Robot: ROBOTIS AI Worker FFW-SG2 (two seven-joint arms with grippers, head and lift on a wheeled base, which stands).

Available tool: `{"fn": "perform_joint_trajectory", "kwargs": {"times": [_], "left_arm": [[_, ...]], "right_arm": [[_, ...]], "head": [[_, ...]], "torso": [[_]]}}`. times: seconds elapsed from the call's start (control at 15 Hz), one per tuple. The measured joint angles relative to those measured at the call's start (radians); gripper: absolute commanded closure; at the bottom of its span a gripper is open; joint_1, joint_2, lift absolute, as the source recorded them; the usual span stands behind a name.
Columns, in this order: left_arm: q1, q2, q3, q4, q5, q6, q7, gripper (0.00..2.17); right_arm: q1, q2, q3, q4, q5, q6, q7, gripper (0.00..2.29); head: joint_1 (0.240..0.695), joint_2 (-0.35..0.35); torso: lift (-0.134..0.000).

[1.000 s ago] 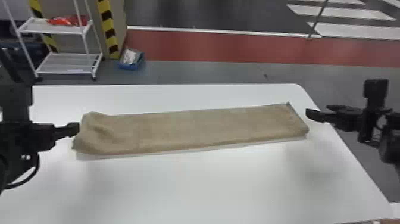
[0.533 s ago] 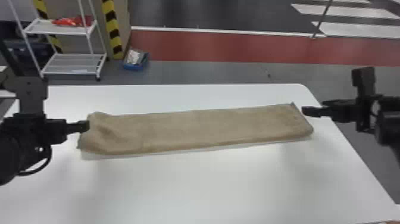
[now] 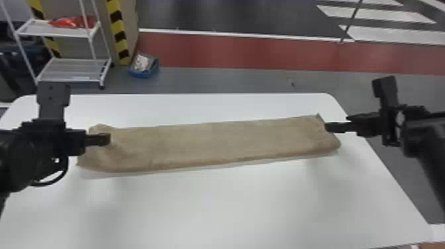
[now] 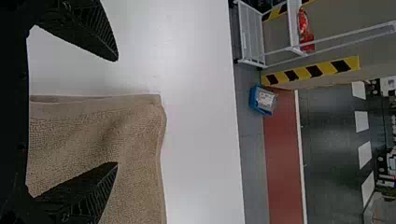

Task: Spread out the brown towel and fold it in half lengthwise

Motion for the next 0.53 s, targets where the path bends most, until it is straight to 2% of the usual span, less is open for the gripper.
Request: {"fn": "perform_joint_trajectory", "kwargs": {"times": [0.53], "left_arm": [[-0.017,0.007,0.005,0.028,-0.007,0.023,0.0,0.09]], "right_arm": [[-0.016,-0.001,0.006,0.028,0.002,-0.011,0.0,0.16]], "head": [[0.695,-0.118]], "torso": [[-0.125]]}}
